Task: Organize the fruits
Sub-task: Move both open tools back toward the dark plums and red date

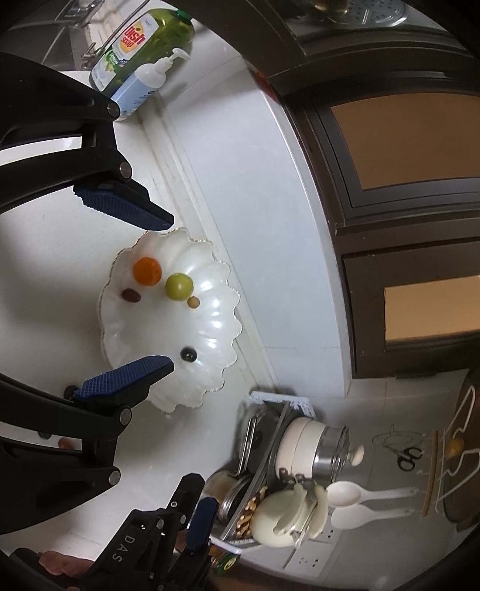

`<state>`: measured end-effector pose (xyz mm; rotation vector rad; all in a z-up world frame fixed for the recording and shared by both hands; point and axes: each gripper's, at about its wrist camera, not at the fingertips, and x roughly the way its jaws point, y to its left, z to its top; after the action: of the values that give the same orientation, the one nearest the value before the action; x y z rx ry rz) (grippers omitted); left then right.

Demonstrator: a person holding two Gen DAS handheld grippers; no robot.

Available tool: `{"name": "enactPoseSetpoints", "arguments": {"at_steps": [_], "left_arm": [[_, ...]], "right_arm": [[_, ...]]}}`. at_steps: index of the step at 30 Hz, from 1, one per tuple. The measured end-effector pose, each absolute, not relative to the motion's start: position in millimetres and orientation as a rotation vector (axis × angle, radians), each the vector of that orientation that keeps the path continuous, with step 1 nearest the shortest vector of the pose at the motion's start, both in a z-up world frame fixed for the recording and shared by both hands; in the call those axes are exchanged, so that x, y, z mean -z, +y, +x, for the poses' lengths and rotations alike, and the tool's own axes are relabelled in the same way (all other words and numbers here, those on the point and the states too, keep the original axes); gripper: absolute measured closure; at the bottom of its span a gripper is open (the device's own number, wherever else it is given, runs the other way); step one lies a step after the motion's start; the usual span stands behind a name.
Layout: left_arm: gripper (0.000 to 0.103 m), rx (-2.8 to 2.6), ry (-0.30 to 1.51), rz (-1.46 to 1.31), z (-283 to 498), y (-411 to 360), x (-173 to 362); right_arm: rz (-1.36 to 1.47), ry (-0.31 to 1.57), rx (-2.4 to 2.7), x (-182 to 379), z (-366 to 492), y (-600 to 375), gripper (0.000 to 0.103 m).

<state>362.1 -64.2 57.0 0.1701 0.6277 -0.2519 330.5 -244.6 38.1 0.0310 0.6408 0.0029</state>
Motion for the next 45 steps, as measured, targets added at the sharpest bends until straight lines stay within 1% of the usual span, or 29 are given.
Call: {"name": "enactPoseSetpoints", "arguments": {"at_steps": [7,14,28,45], "left_arm": [[0.033,0.27,0.607,0.197,332.9,-70.6,-54.8],[0.033,0.315,0.633,0.216,311.0,-79.0,-45.2],[0.033,0.379,0.673,0.211,283.9,-87.9,-12.9],[0.033,0.438,0.753,0.234,267.3,-93.6,41.9]], "right_arm": [[0.027,0.627,-0.01,-34.6,303.7,-249.8,0.064],[0.04,0.626,-0.021,-25.1,279.1,-254.7,0.064],[0.04,0.68,-0.036,6.3,252.1,-262.7,0.064],[0.016,0.766,-0.072,48.5,243.0,-260.0,0.064]]}}
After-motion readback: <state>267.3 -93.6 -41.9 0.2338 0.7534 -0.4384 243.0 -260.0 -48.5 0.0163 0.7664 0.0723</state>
